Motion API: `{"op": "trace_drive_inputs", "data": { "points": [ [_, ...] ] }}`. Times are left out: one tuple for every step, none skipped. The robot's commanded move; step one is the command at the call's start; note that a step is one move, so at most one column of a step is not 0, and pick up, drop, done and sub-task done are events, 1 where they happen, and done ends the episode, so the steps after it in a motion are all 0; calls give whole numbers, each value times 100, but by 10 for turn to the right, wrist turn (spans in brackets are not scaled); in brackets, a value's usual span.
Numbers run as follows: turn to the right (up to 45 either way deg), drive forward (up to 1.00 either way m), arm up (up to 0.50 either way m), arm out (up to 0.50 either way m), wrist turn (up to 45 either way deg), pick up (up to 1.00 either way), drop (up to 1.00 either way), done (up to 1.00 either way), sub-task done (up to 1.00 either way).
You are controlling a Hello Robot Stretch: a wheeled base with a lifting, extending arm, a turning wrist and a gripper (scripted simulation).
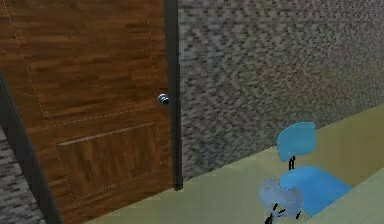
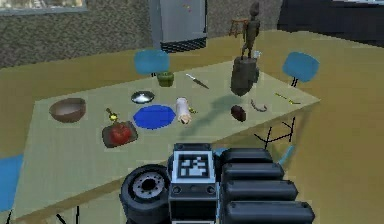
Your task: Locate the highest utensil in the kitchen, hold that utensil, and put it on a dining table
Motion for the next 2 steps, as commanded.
{"op": "trace_drive_inputs", "data": {
  "points": [
    [120, 0, 0, 0, 0, 0, 0, 0, 0],
    [-450, 0, 0, 0, 0, 0, 0, 0, 0]
  ]
}}
